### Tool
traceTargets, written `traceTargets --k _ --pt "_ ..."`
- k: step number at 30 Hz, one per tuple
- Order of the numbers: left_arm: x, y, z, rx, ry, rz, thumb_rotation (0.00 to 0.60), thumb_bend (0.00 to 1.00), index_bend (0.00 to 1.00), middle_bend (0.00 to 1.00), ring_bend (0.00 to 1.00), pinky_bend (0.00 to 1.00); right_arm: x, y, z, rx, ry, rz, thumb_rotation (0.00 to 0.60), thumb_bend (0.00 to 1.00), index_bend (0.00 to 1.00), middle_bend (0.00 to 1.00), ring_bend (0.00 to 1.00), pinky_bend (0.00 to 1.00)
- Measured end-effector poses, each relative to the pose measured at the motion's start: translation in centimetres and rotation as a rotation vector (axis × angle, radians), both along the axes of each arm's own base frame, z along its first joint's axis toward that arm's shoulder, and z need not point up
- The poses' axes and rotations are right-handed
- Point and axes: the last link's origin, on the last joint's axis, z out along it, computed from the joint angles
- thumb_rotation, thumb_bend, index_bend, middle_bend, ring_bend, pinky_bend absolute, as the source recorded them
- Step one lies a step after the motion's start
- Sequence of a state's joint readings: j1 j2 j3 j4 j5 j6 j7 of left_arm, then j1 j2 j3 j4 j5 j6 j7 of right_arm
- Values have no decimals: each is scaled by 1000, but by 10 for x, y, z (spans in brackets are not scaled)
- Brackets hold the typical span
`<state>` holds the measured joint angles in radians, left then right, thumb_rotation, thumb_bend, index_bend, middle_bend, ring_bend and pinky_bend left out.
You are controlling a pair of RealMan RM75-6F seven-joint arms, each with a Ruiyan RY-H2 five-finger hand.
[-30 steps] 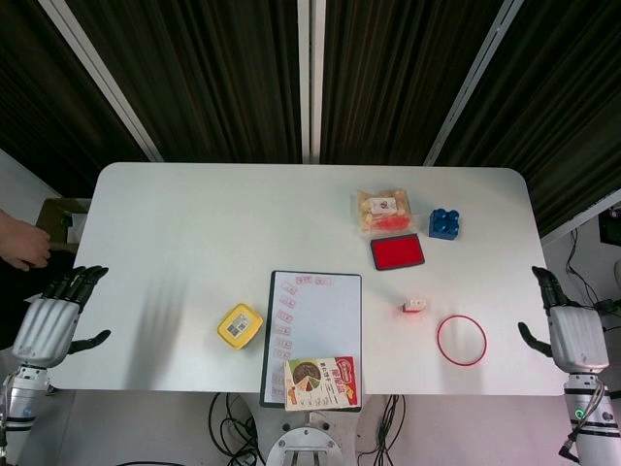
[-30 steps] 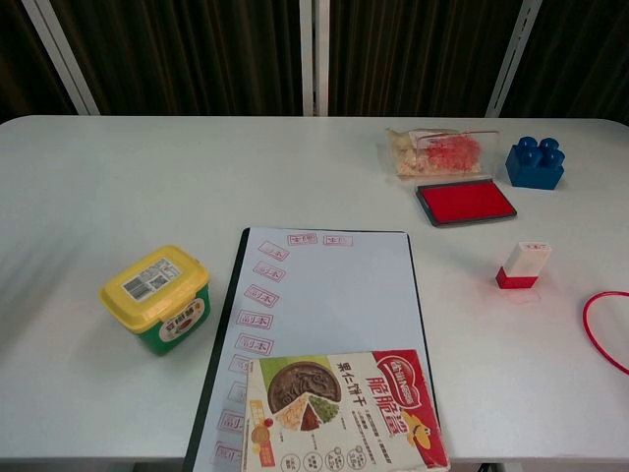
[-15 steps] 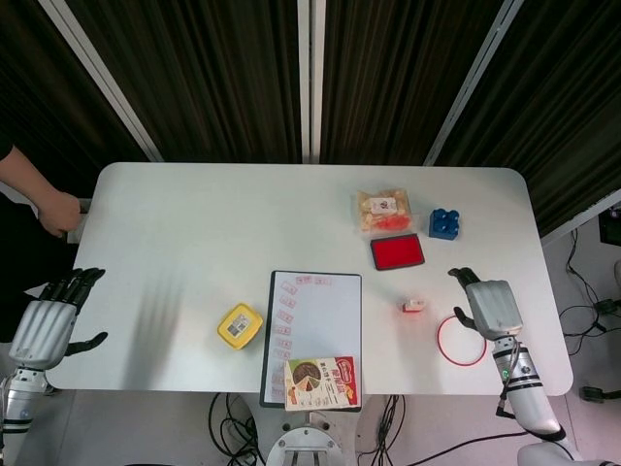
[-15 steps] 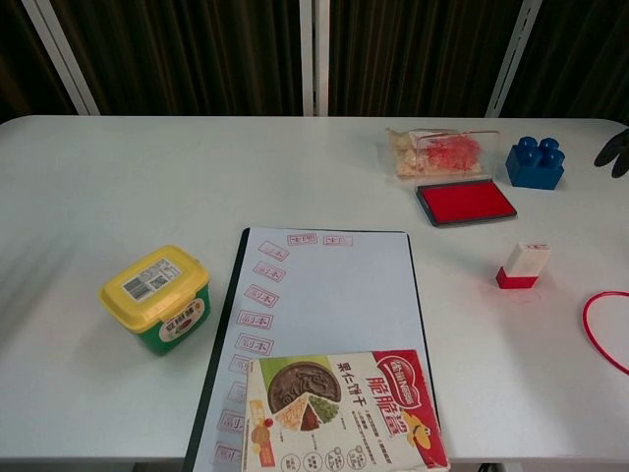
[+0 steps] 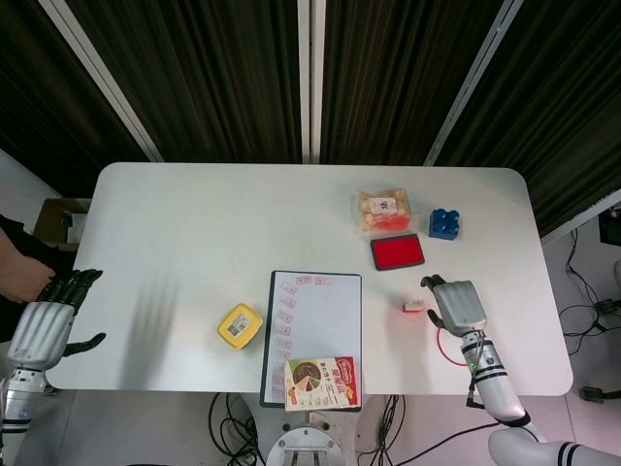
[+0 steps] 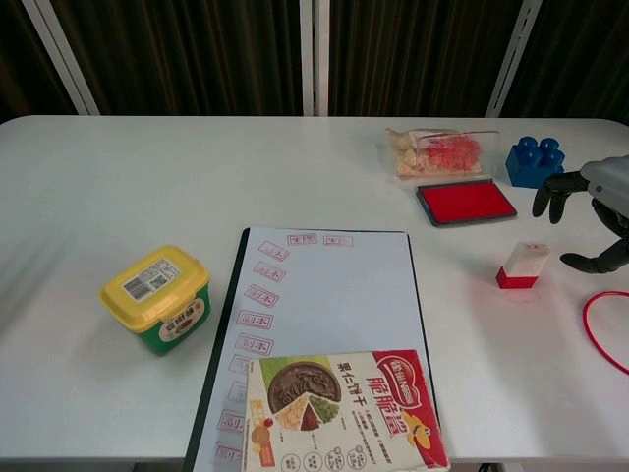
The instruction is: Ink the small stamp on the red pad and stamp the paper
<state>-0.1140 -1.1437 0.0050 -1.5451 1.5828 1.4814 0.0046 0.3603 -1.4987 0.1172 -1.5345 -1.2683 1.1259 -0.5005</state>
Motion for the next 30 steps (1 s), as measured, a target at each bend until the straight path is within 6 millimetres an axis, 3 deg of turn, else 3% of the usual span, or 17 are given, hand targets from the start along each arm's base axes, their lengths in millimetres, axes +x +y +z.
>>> traceTargets --k 12,30 --pt "-1 0 1 5 -1 2 600 0 123 138 117 203 5 -4 -16 11 -9 16 600 231 421 427 774 1000" --pt "-4 -1 1 2 -2 10 600 0 123 139 117 203 7 -4 -25 15 -1 29 600 288 474 463 774 1000"
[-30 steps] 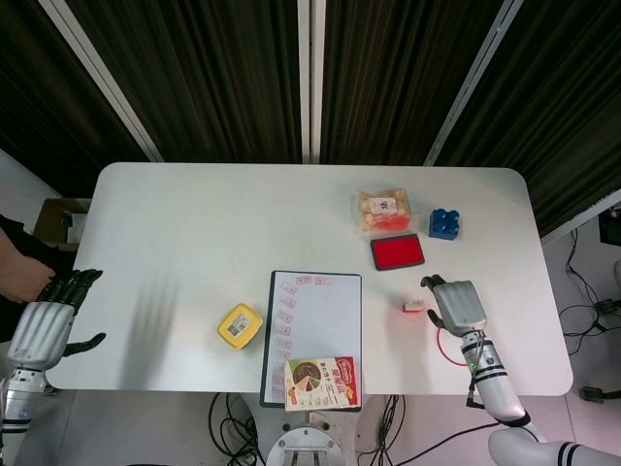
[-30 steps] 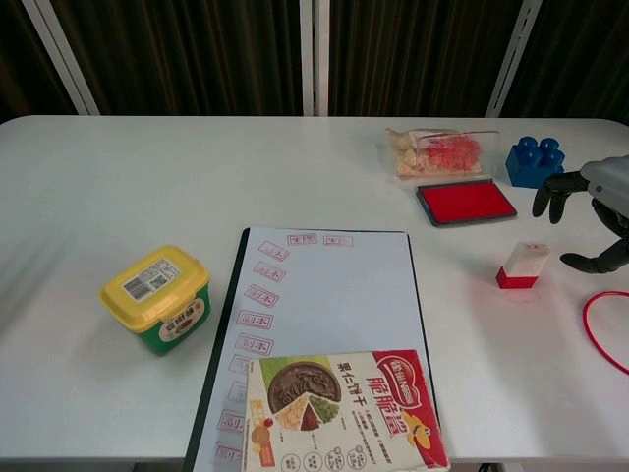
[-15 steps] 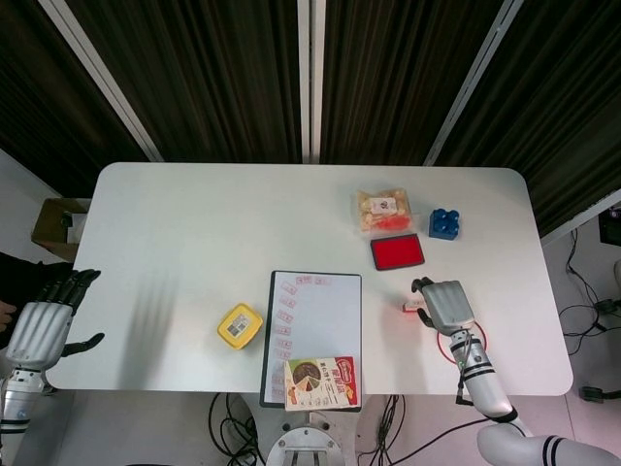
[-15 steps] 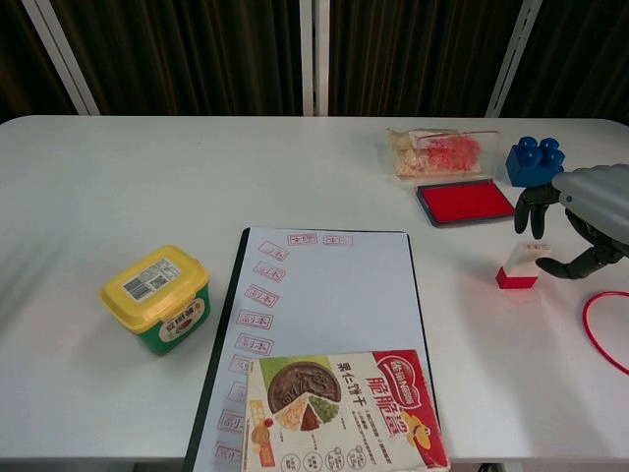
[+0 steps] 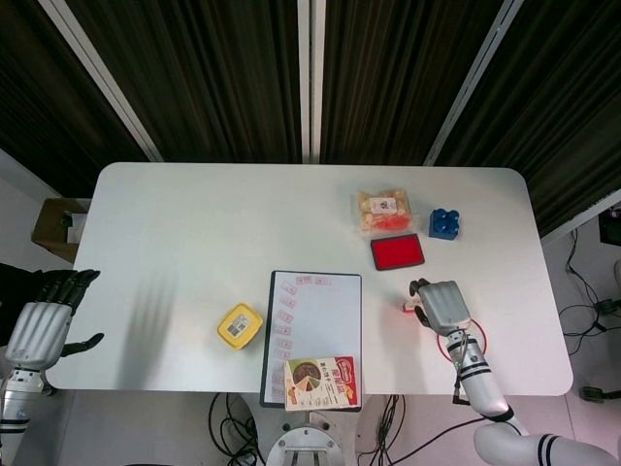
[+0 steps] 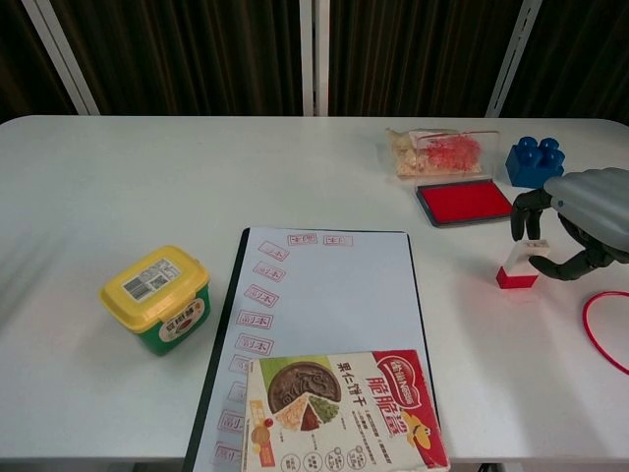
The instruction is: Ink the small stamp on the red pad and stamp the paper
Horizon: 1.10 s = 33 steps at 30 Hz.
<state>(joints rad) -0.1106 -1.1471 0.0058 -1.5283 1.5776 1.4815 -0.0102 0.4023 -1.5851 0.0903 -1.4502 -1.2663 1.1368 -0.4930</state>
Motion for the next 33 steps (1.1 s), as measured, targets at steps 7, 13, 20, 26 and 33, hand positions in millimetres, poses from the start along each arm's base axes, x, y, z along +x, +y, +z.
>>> traceTargets --k 7,13,20,26,33 --pt "0 0 0 0 -2 0 600 0 123 138 117 203 1 0 -2 0 -1 5 600 290 498 474 774 1000" --pt "-1 1 0 -1 -1 1 600 0 123 139 117 203 1 0 -4 0 5 7 600 298 517 487 774 1000" --pt "0 0 1 1 -1 1 600 0 123 138 117 204 1 -1 -5 -10 11 5 600 339 568 527 774 1000" --pt "0 0 2 2 -1 -2 600 0 123 138 117 203 2 -3 0 -44 -3 13 600 390 637 583 789 1000" --pt "0 1 2 -1 0 -1 600 0 123 138 117 203 6 -24 17 -84 -12 34 600 410 725 651 813 1000"
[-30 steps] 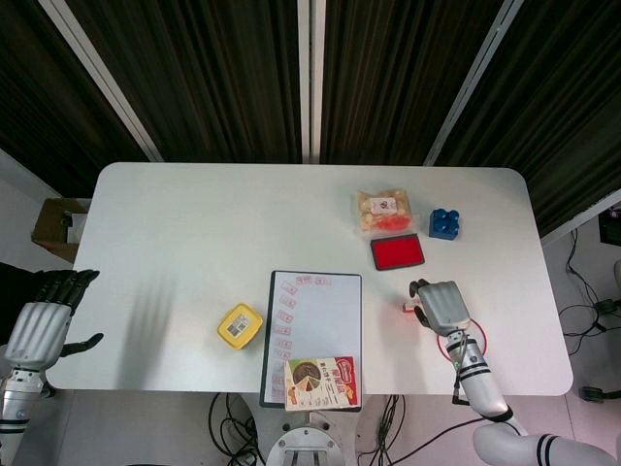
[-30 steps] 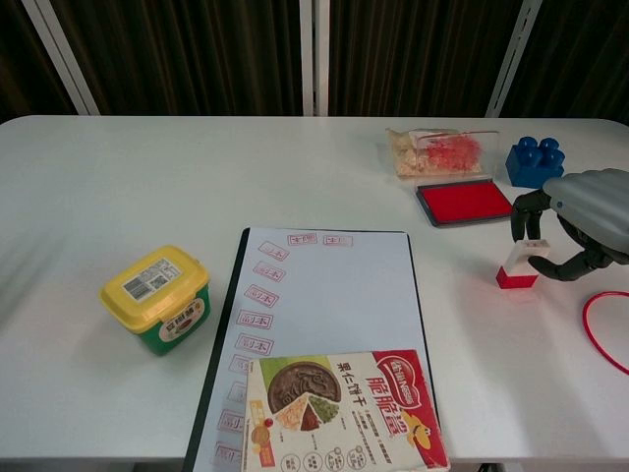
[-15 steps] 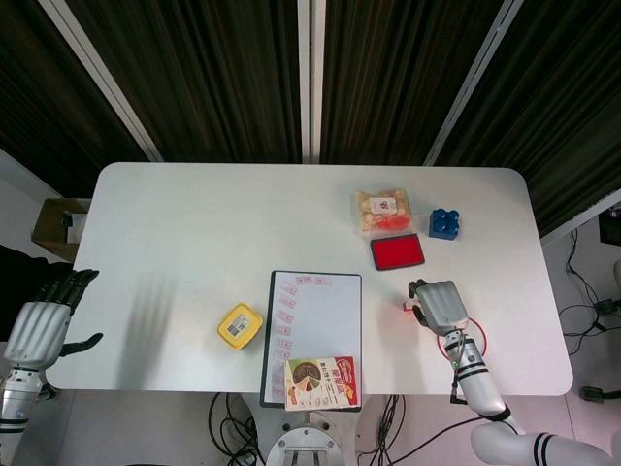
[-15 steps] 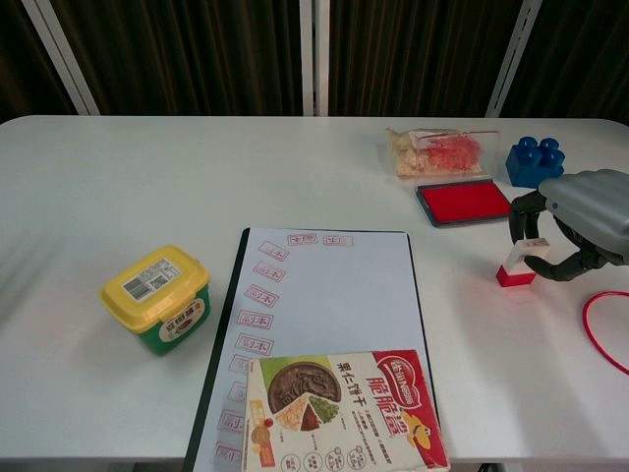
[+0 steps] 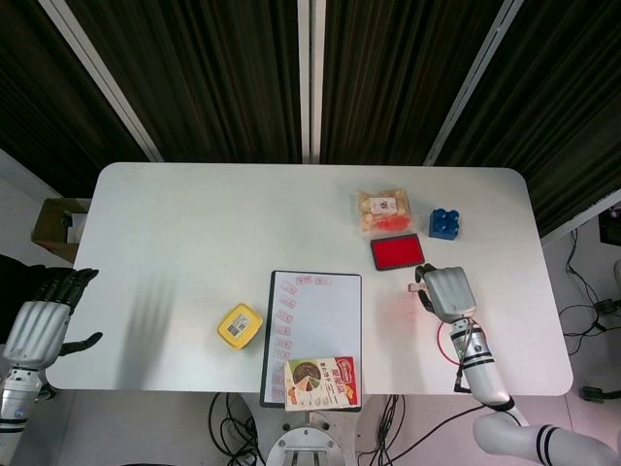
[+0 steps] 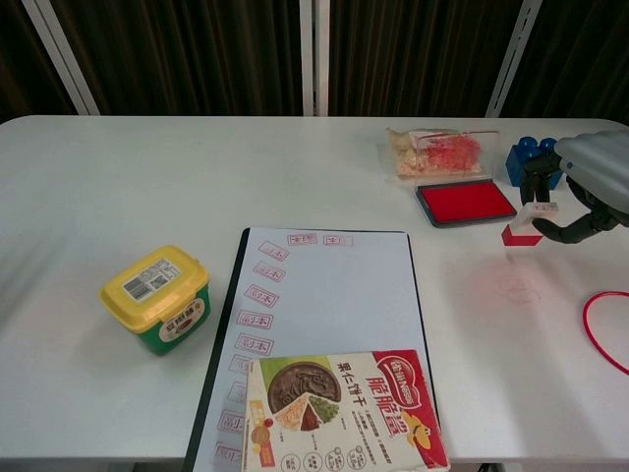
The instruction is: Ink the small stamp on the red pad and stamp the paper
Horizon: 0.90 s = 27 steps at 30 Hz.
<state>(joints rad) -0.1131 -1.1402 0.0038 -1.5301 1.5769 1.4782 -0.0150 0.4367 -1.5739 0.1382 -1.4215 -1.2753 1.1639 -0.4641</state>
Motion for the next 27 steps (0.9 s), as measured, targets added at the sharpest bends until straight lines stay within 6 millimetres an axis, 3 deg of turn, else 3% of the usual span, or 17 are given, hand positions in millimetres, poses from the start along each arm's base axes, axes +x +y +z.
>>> traceTargets --k 6,15,21,27 --pt "-1 0 -1 -3 4 8 600 0 123 138 117 203 7 -34 9 71 32 39 600 411 855 741 848 1000" --pt "-4 2 -2 -6 5 19 600 0 123 138 117 204 13 -97 31 120 77 85 600 414 916 783 857 1000" --pt "-4 3 -3 -9 6 18 600 0 124 138 117 204 9 -114 27 144 114 84 600 442 929 793 876 1000" --pt "-6 3 -4 -21 6 26 600 0 123 138 117 203 5 -118 14 169 75 69 600 445 943 803 887 1000"
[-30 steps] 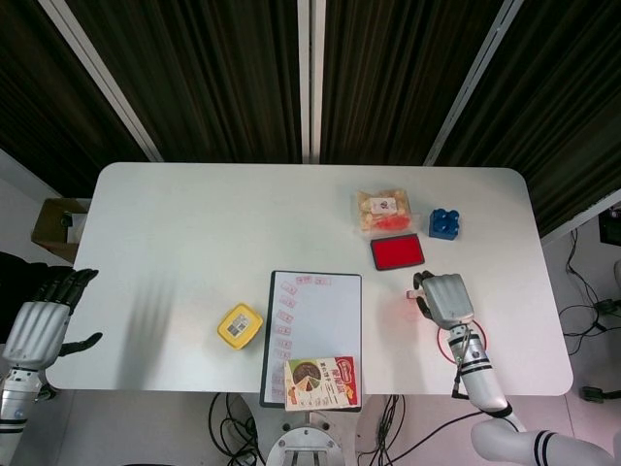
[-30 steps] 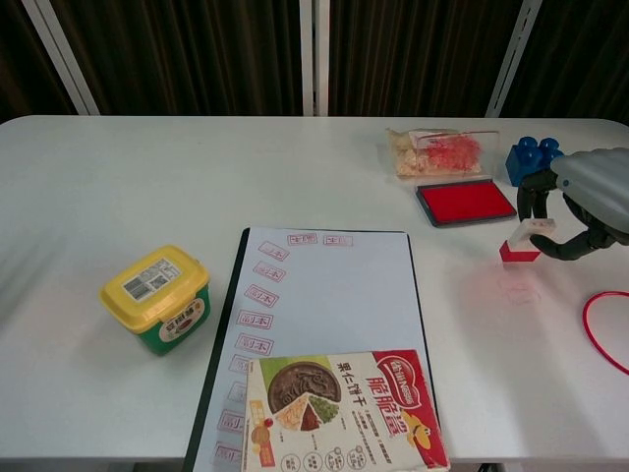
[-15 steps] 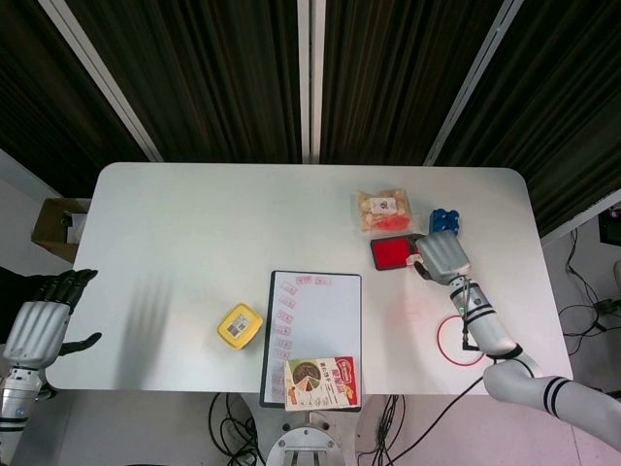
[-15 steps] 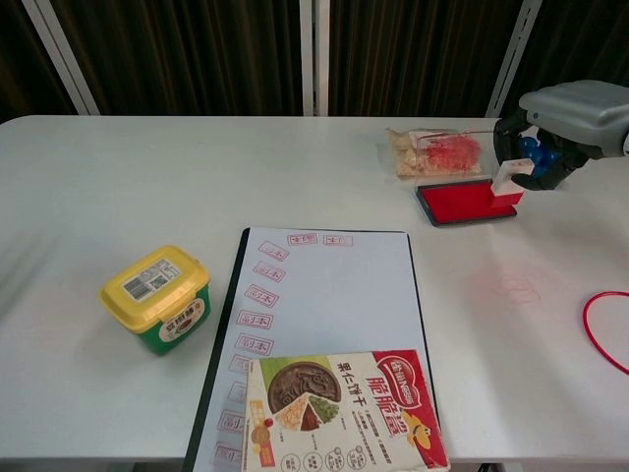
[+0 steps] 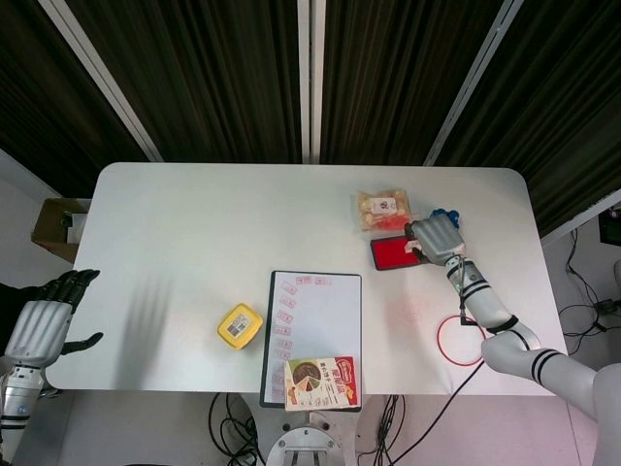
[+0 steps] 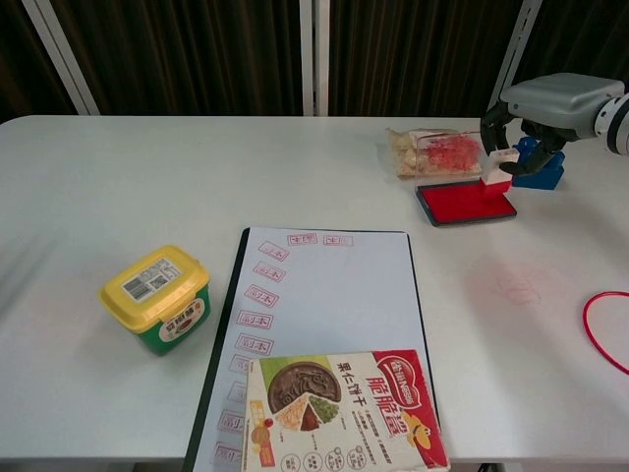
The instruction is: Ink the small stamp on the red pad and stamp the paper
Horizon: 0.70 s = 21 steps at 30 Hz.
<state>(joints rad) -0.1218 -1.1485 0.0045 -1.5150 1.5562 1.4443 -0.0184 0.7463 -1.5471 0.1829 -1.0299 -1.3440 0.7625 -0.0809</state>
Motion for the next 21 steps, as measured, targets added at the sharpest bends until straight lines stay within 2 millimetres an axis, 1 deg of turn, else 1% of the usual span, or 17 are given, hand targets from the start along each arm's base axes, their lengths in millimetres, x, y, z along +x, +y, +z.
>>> traceTargets --k 4,9,21 --pt "-1 1 0 -6 3 2 600 0 123 138 117 204 -2 -1 -8 10 -30 -8 600 444 952 811 887 1000" --pt "-2 3 -1 -8 2 2 600 0 123 138 117 204 -4 -2 -17 17 -27 0 600 444 956 816 887 1000" --pt "-1 5 0 -7 4 1 600 0 123 138 117 203 -11 -2 -30 28 -16 -16 600 446 993 843 893 1000"
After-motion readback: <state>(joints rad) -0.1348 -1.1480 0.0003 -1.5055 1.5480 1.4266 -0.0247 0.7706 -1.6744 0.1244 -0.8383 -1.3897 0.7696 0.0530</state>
